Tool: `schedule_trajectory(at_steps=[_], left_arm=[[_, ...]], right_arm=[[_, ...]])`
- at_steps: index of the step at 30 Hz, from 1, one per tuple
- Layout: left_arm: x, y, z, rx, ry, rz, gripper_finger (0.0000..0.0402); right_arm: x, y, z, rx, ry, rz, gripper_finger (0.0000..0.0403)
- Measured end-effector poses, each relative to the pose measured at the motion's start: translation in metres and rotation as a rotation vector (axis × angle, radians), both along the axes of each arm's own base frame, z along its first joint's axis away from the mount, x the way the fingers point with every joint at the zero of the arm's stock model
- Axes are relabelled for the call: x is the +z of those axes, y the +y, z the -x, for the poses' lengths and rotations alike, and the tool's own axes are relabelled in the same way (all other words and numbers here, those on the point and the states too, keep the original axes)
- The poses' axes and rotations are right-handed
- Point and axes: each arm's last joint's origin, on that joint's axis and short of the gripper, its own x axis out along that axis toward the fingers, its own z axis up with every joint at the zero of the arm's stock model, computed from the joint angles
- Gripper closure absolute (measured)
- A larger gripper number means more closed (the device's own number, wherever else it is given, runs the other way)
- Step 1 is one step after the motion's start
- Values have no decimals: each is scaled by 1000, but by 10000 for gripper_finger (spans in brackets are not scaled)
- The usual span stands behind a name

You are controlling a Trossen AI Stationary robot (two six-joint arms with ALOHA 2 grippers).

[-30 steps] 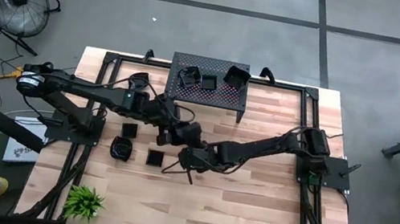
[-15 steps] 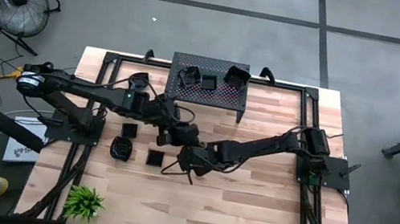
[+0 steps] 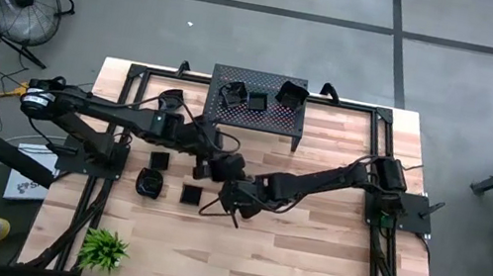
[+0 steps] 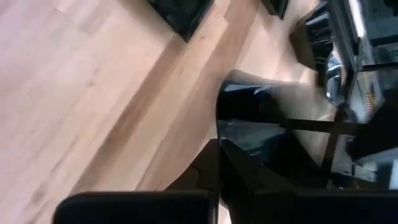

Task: Pick & Place Mini shaped plates
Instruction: Stack the black distorted square plate on top of the black distorted square plate on the shelf

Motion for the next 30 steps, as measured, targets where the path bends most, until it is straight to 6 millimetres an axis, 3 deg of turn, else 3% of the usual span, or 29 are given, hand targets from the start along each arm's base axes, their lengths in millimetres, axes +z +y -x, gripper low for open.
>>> schedule_trajectory(at_steps=[14, 23, 30], left_arm=[[9, 0, -1, -121, -40, -86, 246], [36, -7, 20, -115, -91, -254, 237], [31, -32, 37, -95, 17, -387, 237]], right_arm=[[-4, -1, 4, -53, 34, -56, 402], [5, -2, 7, -141, 69, -66, 402], [22, -2, 9, -182, 61, -73, 403]])
